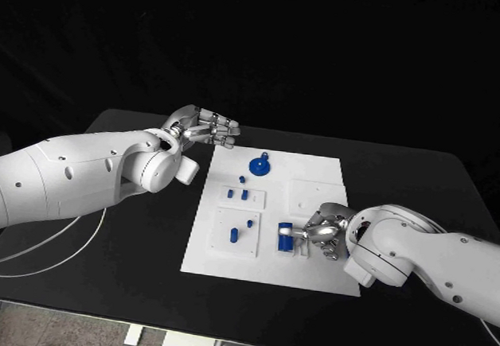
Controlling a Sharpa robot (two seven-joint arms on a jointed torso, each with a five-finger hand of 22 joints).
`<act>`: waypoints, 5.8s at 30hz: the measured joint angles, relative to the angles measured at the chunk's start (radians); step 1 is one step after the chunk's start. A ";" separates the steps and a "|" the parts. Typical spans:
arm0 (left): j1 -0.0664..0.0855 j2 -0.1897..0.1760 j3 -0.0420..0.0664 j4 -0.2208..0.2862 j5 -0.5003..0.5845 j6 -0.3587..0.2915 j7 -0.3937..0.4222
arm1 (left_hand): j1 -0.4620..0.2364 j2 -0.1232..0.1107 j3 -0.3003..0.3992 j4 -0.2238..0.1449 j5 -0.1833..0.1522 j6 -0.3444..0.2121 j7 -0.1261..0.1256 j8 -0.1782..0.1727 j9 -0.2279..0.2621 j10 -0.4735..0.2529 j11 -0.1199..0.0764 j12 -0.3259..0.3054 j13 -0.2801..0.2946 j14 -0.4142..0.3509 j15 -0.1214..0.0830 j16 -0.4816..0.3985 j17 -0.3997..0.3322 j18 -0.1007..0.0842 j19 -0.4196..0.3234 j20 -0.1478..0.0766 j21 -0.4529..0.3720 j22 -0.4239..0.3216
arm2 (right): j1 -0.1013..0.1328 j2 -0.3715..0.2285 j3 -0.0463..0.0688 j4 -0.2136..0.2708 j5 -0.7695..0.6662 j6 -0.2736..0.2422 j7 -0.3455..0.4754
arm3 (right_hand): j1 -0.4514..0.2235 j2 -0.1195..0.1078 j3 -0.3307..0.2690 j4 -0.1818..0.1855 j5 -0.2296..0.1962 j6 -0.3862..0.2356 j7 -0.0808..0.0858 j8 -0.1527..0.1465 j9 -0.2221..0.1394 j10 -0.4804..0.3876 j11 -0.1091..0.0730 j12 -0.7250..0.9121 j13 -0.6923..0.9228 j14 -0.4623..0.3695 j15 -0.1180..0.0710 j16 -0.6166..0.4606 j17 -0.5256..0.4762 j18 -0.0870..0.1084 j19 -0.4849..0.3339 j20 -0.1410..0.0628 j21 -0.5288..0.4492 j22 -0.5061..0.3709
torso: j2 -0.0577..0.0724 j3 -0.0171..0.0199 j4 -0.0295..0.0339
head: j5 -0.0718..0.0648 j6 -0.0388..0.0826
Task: Assemble the parts on the task board
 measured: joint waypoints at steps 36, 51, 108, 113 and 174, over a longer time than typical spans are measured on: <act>0.000 -0.007 0.000 0.001 0.000 0.004 -0.004 | 0.000 0.000 -0.001 0.006 0.000 0.000 0.000 0.000 0.000 0.000 0.000 0.000 0.000 0.000 0.000 0.000 0.000 0.000 0.004 0.004 0.000 -0.021 | -0.003 -0.081 0.005 0.044 -0.186 -0.238 0.304 | 0.176 0.114 -0.049 -0.294 0.161 -0.106 0.032 -0.009 -0.010 -0.014 0.025 0.053 0.010 0.001 0.007 0.011 0.013 0.000 0.000 0.015 0.052 0.000 | 0.000 0.0010 -0.0003 | -0.002 0.009; 0.000 -0.009 0.000 0.000 0.000 0.006 -0.005 | 0.000 0.000 -0.001 0.006 0.000 -0.003 0.004 0.000 0.000 0.000 0.000 0.000 0.000 0.000 0.000 0.000 0.000 0.000 0.007 0.000 0.000 -0.026 | -0.003 -0.078 0.006 0.036 -0.587 -0.186 0.584 | 0.262 -0.006 0.373 -0.549 0.168 -0.259 -0.052 -0.009 -0.013 -0.052 -0.026 0.013 -0.014 -0.028 -0.024 -0.029 0.005 -0.017 0.000 -0.007 0.019 0.000 | 0.000 -0.0008 0.0004 | 0.003 0.002; 0.000 -0.011 0.000 -0.002 0.000 0.026 -0.022 | 0.000 0.000 -0.005 0.016 -0.006 -0.011 0.004 0.000 0.000 0.000 0.000 0.000 0.000 0.000 0.000 0.000 0.000 0.000 0.011 0.004 0.000 -0.040 | 0.005 -0.008 -0.078 -0.005 -1.151 -0.044 0.624 | 0.272 -0.023 0.551 -0.563 0.002 -0.085 -0.043 -0.010 -0.012 -0.148 -0.012 0.027 -0.260 -0.045 -0.018 0.006 0.085 -0.031 0.002 -0.012 0.045 0.000 | 0.000 0.0006 -0.0005 | 0.005 -0.011; 0.000 -0.010 0.000 -0.002 0.000 0.029 -0.025 | 0.000 0.000 -0.005 0.016 -0.006 -0.018 0.003 0.000 0.000 0.000 0.000 0.000 0.000 0.000 0.000 0.000 0.000 0.000 0.011 0.004 0.000 -0.043 | 0.006 -0.004 -0.079 -0.011 -1.158 -0.043 0.622 | 0.272 -0.023 0.552 -0.562 0.002 -0.102 -0.054 -0.010 -0.012 -0.151 -0.015 0.032 -0.262 -0.045 -0.018 0.006 0.086 -0.031 0.002 -0.012 0.045 0.000 | 0.000 0.0009 -0.0005 | 0.001 -0.011; 0.000 -0.014 0.000 0.000 0.000 0.043 -0.041 | 0.000 0.000 -0.010 0.027 -0.010 -0.025 0.004 0.000 0.000 -0.004 0.004 0.000 0.000 0.000 0.000 0.000 0.000 0.000 0.014 0.000 0.000 -0.060 | 0.043 -0.034 -0.091 0.007 -1.113 -0.134 0.712 | 0.250 -0.020 0.562 -0.561 0.001 -0.021 -0.073 -0.010 -0.012 -0.166 0.009 0.043 -0.312 -0.037 -0.005 0.005 0.103 -0.031 0.000 -0.003 0.067 0.000 | 0.000 -0.0002 -0.0008 | 0.009 -0.018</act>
